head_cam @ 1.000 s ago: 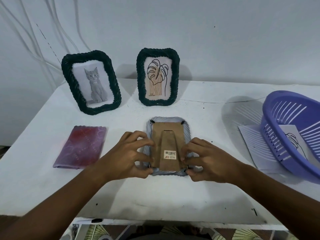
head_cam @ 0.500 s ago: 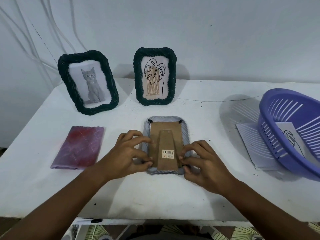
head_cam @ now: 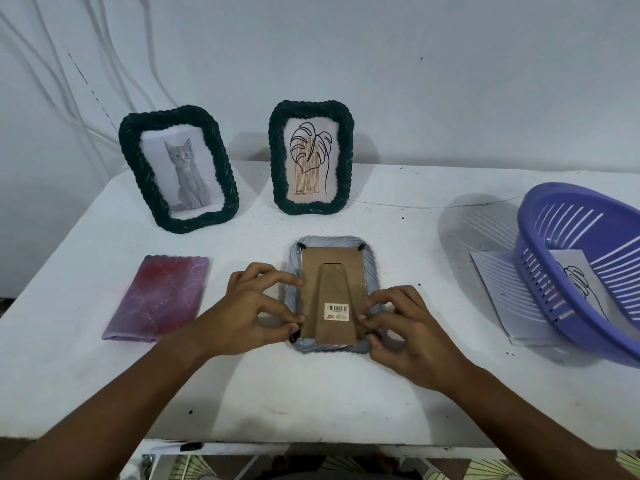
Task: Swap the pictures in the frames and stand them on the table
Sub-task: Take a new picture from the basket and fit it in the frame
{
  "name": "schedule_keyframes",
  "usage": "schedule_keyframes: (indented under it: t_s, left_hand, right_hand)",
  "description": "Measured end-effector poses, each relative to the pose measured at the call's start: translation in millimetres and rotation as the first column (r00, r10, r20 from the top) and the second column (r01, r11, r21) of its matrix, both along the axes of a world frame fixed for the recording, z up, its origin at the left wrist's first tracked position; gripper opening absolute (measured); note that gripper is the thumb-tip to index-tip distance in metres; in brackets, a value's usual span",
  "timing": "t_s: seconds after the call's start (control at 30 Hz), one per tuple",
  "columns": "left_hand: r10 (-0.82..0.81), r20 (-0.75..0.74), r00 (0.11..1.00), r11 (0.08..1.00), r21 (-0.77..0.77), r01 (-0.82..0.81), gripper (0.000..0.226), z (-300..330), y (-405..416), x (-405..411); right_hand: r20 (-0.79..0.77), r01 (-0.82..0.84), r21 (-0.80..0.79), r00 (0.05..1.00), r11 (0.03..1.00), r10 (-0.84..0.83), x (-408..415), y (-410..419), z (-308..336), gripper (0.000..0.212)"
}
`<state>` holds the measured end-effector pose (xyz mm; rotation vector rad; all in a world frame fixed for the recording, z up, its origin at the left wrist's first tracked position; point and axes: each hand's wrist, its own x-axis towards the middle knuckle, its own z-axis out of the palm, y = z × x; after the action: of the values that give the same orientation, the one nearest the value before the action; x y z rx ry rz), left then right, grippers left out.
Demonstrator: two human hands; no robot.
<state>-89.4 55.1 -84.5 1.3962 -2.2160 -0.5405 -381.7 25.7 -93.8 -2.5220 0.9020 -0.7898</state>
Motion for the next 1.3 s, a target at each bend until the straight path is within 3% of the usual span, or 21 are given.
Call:
schedule_keyframes:
  t_s: [0.1,0.17,0.37,0.87,1.13,1.3]
  left_hand:
    - [-0.01,-0.004,1.0,1.0,0.019,0.01,0.027,4.2,-2.9,-1.4]
    - [-0.025,-0.005,1.0,0.999,0.042,0.025,0.031,5.9,-6.0,-1.9]
    - [-0.041,0.008,0.999,0.997,0.069,0.04,0.04,2.2,-14.1,0.0]
    - [-0.063,0.08,0.995,0.996,0.07,0.057,0.038,6.6,-18.6,-2.3]
    - [-0.043,0.054,0.998,0.997,0.061,0.04,0.044,12.1,-17.9,-5.0]
    - [0.187,-0.162,0.969,0.977,0.129,-0.167,0.018,38.2,-24.1,-28.6]
  right_hand:
    - [0.129,0.057,0.245,0.987,0.968,-0.091,-3.9,-7.9,0.7,0.019]
    - [0.165,0.144,0.326,0.965,0.935,-0.206,-3.4,-16.5,3.3,0.018]
    - [0.011,0.368,0.378,0.916,0.849,-0.402,9.9,-39.1,13.4,0.025]
    - [-0.194,0.556,0.405,0.828,0.726,-0.526,37.1,-45.5,28.0,0.031]
    - [-0.253,0.595,0.457,0.8,0.661,-0.545,40.5,-47.9,31.8,0.022]
    - [-0.012,0.419,0.756,0.777,0.503,-0.63,43.3,-53.0,51.3,0.012]
